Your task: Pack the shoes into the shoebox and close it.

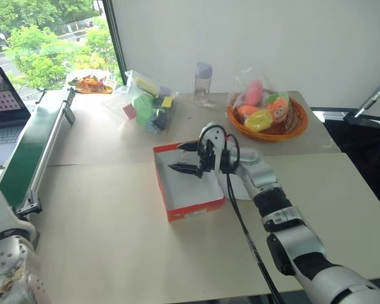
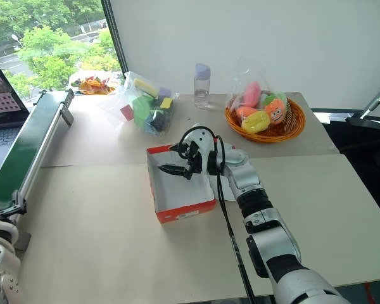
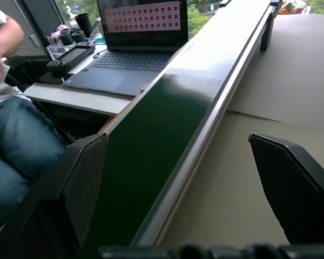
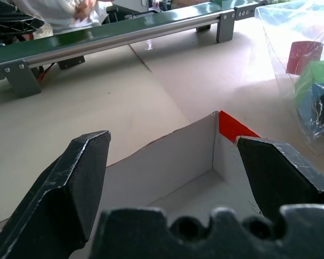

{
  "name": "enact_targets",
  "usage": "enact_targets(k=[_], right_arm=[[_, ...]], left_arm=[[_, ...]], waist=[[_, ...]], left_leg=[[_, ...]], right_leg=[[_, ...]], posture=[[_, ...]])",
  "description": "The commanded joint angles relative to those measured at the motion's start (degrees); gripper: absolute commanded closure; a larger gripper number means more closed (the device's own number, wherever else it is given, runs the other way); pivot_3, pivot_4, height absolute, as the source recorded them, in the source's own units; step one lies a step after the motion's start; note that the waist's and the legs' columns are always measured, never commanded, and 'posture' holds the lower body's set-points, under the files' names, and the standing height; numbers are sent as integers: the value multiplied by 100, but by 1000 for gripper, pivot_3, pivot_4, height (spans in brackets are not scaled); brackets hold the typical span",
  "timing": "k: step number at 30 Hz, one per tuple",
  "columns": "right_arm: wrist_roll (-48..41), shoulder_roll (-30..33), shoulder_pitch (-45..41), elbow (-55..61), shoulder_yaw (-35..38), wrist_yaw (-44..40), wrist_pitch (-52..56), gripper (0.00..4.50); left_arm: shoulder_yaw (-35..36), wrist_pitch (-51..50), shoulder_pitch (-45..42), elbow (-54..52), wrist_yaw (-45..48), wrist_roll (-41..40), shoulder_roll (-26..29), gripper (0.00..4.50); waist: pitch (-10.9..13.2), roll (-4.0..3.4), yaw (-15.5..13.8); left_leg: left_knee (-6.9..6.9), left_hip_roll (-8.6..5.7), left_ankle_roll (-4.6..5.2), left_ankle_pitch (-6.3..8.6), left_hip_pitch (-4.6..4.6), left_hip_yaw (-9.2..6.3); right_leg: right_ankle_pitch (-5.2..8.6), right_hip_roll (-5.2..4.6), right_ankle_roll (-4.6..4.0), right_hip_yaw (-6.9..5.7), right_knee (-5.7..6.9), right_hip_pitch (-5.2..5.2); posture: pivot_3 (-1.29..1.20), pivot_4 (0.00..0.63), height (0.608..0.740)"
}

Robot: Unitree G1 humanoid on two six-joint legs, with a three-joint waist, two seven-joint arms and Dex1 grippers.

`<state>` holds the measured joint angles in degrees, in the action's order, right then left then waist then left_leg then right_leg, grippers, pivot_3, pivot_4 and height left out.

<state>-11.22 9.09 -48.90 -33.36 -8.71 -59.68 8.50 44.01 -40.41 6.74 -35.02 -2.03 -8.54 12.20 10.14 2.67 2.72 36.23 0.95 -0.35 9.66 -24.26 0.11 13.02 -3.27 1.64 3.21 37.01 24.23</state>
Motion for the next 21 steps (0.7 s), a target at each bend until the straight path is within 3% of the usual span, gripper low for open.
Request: enact_targets(k=[1,12,21], right_arm=[[-11,-83,-137,76,-4,-41,-167,72],[39,-240,-241,-45,-32,-41,-426,72],[35,-219,-100,309,-21,8,-261,72]], left_arm=[[120,254,-1,-87,-14,-98,55,0],[-388,1151,182,263,121,-67,-91,0],[-589,1040,44,269,277,-295,112,0]], waist=[[0,0,-20],[-1,1,-12],[-1,1,-10]], left_leg=[[0,0,0,0,0,-1],[-3,3,0,0,1,-1],[-4,3,0,0,0,0]], right_leg=[[0,-1,0,-1,0,-1],[1,-3,-3,-3,0,1],[1,-4,-3,-4,0,2]], posture=[[0,150,740],[0,150,740],[0,150,740]])
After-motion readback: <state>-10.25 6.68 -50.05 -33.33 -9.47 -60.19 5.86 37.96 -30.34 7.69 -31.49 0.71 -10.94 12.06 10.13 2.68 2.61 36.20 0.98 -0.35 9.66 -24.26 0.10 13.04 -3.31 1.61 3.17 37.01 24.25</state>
